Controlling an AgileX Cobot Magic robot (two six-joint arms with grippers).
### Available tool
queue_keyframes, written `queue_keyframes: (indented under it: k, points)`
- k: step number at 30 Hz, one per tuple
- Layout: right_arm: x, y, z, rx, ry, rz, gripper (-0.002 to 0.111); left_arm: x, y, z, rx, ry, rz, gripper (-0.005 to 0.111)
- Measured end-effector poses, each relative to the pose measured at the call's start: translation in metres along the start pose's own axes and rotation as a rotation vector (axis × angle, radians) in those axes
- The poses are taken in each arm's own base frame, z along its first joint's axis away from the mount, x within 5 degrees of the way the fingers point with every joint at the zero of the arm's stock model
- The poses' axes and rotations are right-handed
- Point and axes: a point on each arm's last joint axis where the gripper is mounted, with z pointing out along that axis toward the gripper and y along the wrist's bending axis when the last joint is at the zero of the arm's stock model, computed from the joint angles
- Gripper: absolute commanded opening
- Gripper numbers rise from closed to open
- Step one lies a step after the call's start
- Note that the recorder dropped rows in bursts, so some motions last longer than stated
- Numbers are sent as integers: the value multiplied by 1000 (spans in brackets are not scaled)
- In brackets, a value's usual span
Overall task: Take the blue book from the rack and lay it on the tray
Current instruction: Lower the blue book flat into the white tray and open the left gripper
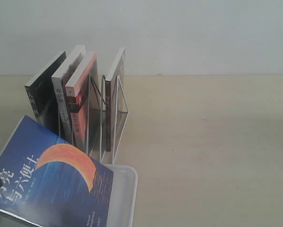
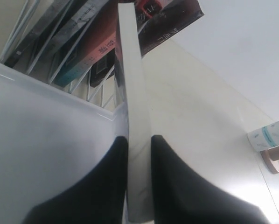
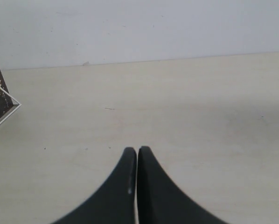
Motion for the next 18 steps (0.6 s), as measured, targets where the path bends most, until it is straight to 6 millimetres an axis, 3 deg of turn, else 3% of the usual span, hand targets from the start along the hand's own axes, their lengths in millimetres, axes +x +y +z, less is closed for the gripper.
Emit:
queue_keyframes:
  k: [18]
  points:
    - [0,0,0,0,0,0,0,-1,-1,0,11,-12,-40,4]
